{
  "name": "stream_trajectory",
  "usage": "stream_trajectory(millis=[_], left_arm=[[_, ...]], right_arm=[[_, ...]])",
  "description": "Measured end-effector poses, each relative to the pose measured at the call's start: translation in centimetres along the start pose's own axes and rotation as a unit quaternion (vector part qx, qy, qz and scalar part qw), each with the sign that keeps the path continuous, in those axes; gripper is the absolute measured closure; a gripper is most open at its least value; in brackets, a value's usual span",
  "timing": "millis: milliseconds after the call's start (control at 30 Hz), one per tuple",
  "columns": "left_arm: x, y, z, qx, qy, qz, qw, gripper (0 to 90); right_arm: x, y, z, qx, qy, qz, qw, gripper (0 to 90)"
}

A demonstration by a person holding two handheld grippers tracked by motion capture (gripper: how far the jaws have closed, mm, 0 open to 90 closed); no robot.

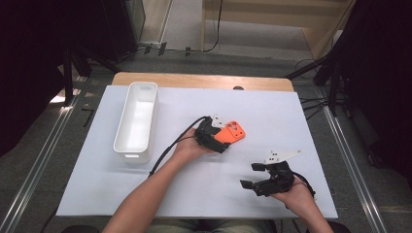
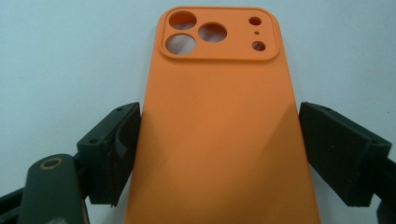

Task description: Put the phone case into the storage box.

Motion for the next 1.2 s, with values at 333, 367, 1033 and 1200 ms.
stream_trajectory(millis=[333,367,1033,1200], left_arm=[[-0.1,0.3,0.3,0.006,0.009,0.006,0.9999,15.8],[-0.1,0.4,0.4,0.009,0.012,0.006,0.9999,15.8],[-1.5,2.8,0.5,0.067,0.084,-0.029,0.9938,15.8],[-1.8,3.3,0.3,0.079,0.099,-0.032,0.9914,15.8]], right_arm=[[-0.1,0.3,-0.2,0.002,-0.002,-0.004,1.0000,17.9],[-0.1,0.3,-0.2,0.003,-0.004,-0.005,1.0000,17.9],[-0.1,0.4,-0.2,0.001,-0.007,-0.003,1.0000,18.0],[-0.1,0.4,-0.2,0.002,-0.006,-0.004,1.0000,17.9]])
Point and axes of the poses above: each handheld gripper's, and its own axes: y roughly backward along the jaws, x roughly out of its underside, z roughly to its left, the point moved 8 cm from there along -y, roughly forward along the jaws, and after that the axes turned 3 degrees about -y, right-handed, at the moved point
